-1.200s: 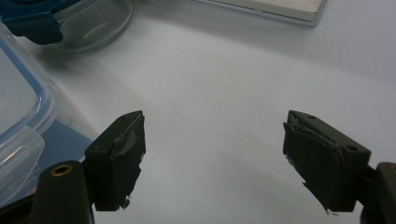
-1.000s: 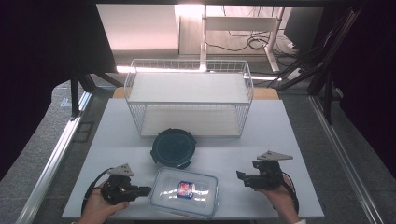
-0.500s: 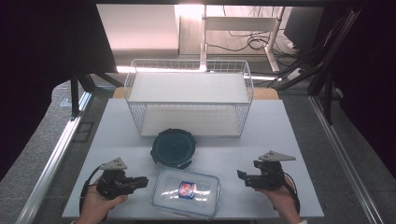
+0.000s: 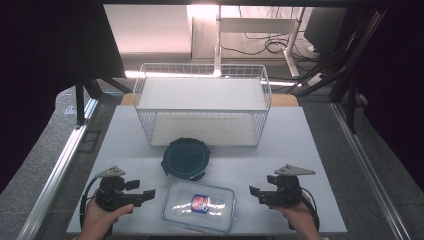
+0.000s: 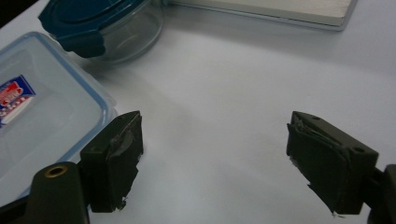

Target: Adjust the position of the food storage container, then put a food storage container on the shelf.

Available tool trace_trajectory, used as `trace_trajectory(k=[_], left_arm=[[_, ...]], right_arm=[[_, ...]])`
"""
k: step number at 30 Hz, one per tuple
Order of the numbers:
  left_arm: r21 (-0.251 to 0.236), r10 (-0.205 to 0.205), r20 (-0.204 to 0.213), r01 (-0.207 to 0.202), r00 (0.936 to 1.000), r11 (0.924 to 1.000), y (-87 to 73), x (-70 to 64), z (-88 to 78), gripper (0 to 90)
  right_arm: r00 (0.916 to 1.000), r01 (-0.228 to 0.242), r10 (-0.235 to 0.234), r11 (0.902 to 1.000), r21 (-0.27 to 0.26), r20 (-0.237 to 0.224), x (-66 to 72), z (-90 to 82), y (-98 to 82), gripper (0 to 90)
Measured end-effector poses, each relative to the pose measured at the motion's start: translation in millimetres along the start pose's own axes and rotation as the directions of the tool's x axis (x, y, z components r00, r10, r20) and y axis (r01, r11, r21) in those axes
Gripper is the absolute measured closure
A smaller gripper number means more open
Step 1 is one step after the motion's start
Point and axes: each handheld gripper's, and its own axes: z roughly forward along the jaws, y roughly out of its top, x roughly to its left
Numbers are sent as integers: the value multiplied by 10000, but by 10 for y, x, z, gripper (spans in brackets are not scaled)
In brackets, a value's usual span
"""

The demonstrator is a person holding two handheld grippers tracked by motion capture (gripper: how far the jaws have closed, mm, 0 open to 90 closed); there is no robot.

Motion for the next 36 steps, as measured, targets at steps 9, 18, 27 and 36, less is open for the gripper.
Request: trace_trajectory(k=[9, 18, 27, 36], left_arm=[[-83, -76, 227, 78, 9997, 9999, 22, 8, 16, 189], [-29, -78, 363, 79, 9993, 10000, 13, -10, 18, 196], [708, -530, 1156, 450, 9919, 9965, 53, -92, 177, 120], [1551, -1094, 1846, 810, 9767, 9846, 62, -142, 470, 96]], right_arm=[[9939, -861, 839, 9959, -271, -722, 106, -68, -25, 141], [9865, -1402, 1401, 9901, 48, -844, 263, -46, -111, 144], [9606, -2162, 2208, 9753, 452, -1690, 486, 39, -199, 135], [9467, -2386, 2506, 9676, 824, -2021, 637, 138, -268, 123]])
